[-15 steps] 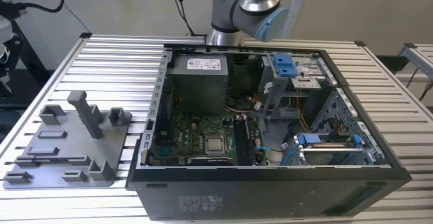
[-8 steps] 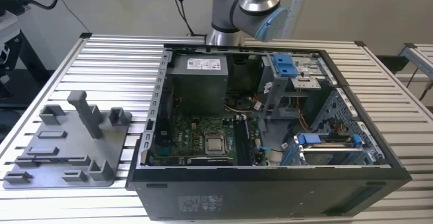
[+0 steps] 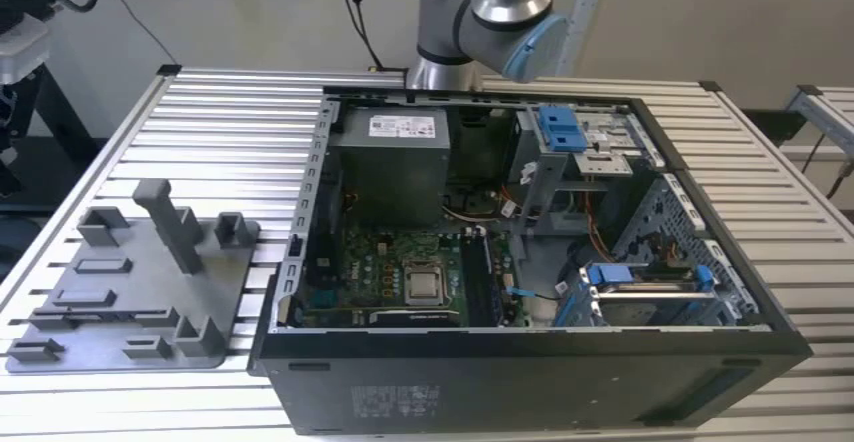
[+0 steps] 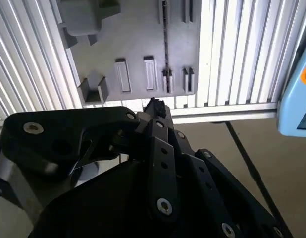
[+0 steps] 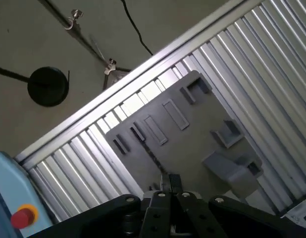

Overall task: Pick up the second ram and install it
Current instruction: 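Pick up the second ram and move it above second insertion slot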

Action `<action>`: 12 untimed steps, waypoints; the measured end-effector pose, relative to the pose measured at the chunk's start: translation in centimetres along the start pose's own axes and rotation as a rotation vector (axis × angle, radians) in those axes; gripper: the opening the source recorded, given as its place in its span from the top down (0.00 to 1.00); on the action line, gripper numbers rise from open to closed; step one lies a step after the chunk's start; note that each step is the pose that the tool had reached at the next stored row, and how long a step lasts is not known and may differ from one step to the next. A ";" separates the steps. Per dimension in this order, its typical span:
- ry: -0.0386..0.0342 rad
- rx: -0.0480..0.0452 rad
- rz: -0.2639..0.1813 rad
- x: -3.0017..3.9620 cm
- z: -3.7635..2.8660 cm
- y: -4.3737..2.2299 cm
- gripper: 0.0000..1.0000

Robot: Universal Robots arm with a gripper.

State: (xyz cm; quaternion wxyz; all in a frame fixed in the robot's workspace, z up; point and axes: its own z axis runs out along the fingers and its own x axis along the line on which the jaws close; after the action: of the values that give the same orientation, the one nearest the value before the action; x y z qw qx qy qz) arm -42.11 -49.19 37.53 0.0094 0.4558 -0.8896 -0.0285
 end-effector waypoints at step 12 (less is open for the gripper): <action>0.0118 -0.0003 -0.218 0.00 0.16 -0.01 0.89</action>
State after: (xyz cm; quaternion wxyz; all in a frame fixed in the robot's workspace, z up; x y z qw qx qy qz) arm -42.11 -49.19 37.37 0.0116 0.5501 -0.8346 -0.0268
